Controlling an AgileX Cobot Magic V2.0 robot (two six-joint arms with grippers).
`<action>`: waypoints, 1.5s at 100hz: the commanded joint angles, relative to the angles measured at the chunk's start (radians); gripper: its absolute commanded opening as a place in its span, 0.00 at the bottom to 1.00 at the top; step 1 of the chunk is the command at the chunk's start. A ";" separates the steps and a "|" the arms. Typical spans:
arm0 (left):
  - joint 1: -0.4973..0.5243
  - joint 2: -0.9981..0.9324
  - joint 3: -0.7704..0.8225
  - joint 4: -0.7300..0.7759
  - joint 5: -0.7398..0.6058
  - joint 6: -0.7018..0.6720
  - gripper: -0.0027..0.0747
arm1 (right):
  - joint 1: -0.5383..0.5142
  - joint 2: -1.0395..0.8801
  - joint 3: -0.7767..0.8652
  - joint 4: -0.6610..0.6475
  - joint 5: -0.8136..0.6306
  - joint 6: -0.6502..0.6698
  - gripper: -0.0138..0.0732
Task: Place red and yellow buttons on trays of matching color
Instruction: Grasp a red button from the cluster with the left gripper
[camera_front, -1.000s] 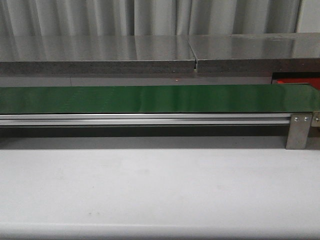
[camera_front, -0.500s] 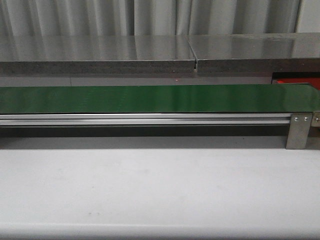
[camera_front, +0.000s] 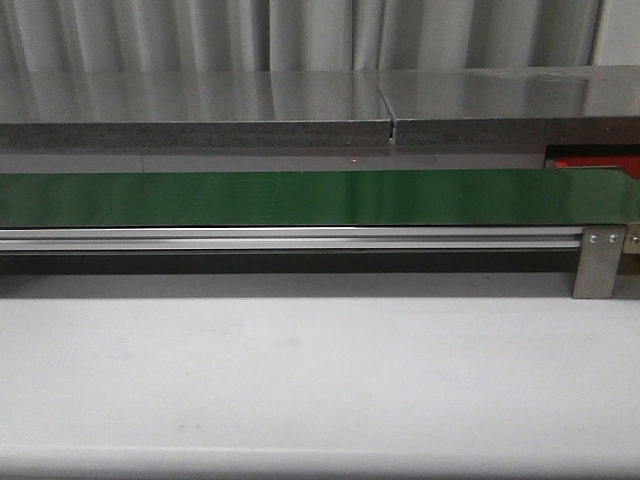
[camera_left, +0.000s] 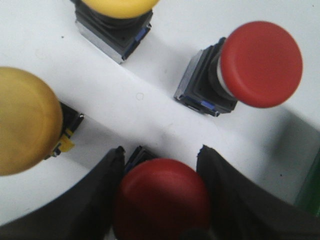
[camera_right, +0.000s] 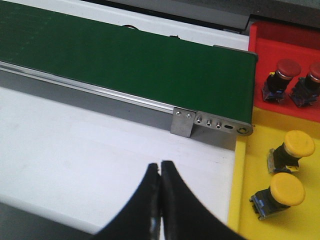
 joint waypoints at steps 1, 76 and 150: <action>-0.001 -0.064 -0.053 -0.017 0.022 0.001 0.15 | 0.001 0.001 -0.025 0.020 -0.055 -0.009 0.02; -0.166 -0.327 -0.079 -0.017 0.219 0.084 0.01 | 0.001 0.001 -0.025 0.020 -0.055 -0.009 0.02; -0.258 -0.327 0.116 0.062 -0.019 0.086 0.01 | 0.001 0.001 -0.025 0.020 -0.055 -0.009 0.02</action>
